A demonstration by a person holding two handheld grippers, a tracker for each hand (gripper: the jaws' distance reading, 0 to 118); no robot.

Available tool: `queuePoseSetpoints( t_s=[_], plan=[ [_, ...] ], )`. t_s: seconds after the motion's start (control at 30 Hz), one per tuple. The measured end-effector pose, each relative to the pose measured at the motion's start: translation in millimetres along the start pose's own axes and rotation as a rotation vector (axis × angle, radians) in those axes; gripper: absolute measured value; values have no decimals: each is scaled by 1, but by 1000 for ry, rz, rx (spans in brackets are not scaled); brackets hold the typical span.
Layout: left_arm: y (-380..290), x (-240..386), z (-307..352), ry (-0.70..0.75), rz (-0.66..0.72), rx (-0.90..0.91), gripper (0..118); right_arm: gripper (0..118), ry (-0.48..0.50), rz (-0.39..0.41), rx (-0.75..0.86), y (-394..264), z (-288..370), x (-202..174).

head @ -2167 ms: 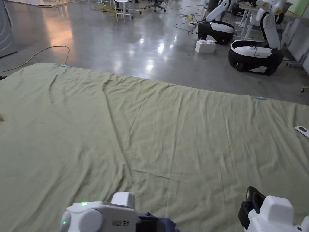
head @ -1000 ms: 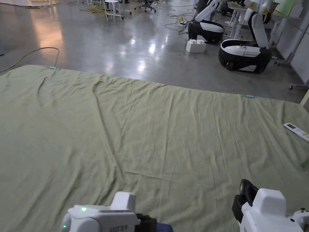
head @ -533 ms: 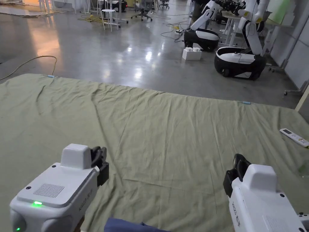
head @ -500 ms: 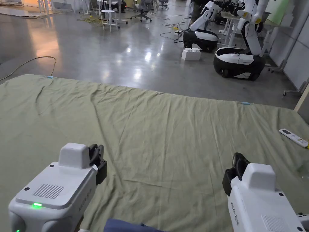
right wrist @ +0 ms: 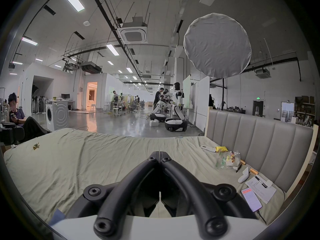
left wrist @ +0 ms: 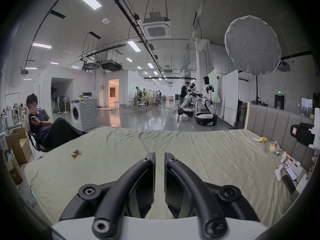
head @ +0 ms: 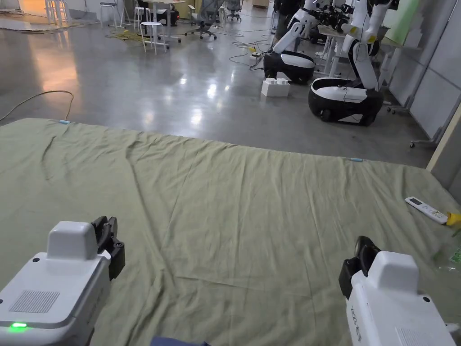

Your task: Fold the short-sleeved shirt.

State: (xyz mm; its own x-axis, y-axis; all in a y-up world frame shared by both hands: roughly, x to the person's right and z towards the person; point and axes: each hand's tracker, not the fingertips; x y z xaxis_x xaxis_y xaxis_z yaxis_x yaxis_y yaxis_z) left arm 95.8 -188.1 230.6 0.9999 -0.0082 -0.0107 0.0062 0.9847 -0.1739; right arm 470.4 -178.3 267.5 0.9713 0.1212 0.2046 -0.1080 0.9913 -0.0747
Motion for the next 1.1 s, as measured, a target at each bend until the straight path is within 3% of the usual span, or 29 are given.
queuePoseSetpoints(
  t_s=[0.1,0.23,0.5,0.7,0.77,0.8,0.83,0.87,0.9,1.0,1.1],
  plan=[
    [-12,-12,1,-4,-10,-47,10,0,31,-59,-85,-12,7,0],
    [-35,-25,2,-21,-5,-133,10,0,134,22,-185,-45,25,-33],
    [-84,-34,4,-104,75,-345,10,0,425,67,-394,-119,59,-118],
    [-115,-40,-1,-217,223,-531,12,0,428,108,-504,-159,52,-137],
    [-124,-42,-7,-271,288,-602,23,1,411,117,-560,-172,49,-139],
    [-130,-42,-11,-311,328,-649,37,0,408,99,-572,-180,49,-136],
    [-135,-42,-14,-344,359,-687,59,1,403,93,-569,-183,50,-135],
    [-141,-43,-17,-380,407,-703,70,1,394,100,-565,-186,51,-134],
    [-146,-44,-20,-413,455,-719,76,0,386,107,-559,-187,51,-133],
    [-156,-45,-28,-498,582,-759,78,0,363,61,-569,-187,51,-124],
    [-164,-42,-40,-565,615,-802,80,0,352,40,-583,-191,49,-118]
  ],
)
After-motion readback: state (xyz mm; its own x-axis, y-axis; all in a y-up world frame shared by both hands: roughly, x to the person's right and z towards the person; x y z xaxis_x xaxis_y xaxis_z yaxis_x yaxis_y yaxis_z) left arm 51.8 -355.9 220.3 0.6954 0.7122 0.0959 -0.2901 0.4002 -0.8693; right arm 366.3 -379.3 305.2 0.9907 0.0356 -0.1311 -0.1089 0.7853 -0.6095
